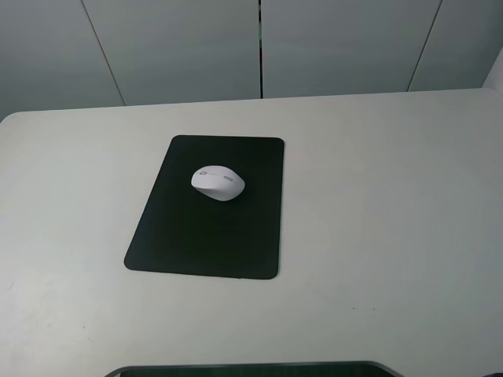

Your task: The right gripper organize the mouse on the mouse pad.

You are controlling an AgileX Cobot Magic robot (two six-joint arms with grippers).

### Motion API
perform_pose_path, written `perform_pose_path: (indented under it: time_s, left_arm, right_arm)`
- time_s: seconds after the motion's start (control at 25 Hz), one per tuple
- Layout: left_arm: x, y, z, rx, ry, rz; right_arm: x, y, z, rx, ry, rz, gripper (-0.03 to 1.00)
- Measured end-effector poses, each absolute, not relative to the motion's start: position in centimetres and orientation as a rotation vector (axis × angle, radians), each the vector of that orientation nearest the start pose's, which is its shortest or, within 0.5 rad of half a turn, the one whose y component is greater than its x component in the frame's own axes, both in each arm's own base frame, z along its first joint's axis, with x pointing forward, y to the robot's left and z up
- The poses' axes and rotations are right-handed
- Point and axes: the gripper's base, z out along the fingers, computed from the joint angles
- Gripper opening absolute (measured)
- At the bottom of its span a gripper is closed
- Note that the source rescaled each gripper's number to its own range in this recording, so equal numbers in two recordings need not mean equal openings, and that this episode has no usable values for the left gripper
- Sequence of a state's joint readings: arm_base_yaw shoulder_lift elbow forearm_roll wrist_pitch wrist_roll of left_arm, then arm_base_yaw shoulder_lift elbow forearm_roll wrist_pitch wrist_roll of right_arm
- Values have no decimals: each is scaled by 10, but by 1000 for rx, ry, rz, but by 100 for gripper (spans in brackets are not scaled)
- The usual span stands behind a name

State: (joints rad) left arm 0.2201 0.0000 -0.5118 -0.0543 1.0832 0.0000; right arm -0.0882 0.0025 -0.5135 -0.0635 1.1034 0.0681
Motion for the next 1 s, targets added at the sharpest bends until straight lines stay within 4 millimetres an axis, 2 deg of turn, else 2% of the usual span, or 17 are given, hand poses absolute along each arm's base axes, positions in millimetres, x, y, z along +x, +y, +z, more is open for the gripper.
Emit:
perform_pose_path:
  time_s: [1.0]
  left_arm:
    - [-6,-6,279,-222,2042,72]
  right_arm:
    - [-9,-4,278,163,2062,-87,100]
